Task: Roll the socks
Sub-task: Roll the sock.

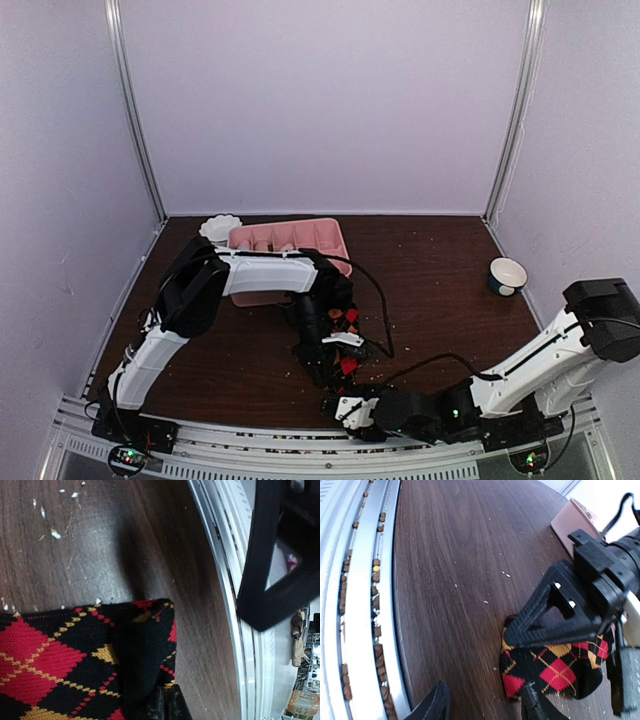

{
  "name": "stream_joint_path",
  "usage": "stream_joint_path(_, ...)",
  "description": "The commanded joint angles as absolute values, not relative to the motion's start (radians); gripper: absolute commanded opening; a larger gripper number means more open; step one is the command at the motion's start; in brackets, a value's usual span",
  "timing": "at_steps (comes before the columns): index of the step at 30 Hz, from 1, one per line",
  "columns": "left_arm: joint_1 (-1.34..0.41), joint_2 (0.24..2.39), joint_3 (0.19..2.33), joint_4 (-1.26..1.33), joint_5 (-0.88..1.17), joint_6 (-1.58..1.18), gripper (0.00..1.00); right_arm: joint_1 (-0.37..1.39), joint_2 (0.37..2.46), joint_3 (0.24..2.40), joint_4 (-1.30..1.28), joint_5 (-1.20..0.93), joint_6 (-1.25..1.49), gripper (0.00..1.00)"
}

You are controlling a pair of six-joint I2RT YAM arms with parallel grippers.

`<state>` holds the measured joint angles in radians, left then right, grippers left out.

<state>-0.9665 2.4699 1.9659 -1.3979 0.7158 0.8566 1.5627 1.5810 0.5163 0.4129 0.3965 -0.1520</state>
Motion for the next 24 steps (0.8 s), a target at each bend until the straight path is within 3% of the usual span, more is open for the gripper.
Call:
stream_joint_path(1, -0.964, 2.512, 1.997, -1.433, 0.73, 0.861, 0.0, 1.523, 1.662, 0.58, 0.393, 0.359, -0.296, 0.46)
stream_joint_path(18, -0.963, 2.545, 2.04, -1.484, 0.738, 0.881, 0.0, 1.44, 1.762, 0.59, 0.413, 0.311, -0.309, 0.31)
stream_joint_path(24, -0.957, 2.543, 2.051, -1.498, 0.739, 0.887, 0.0, 1.395, 1.784, 0.585, 0.377, 0.25, -0.226, 0.18)
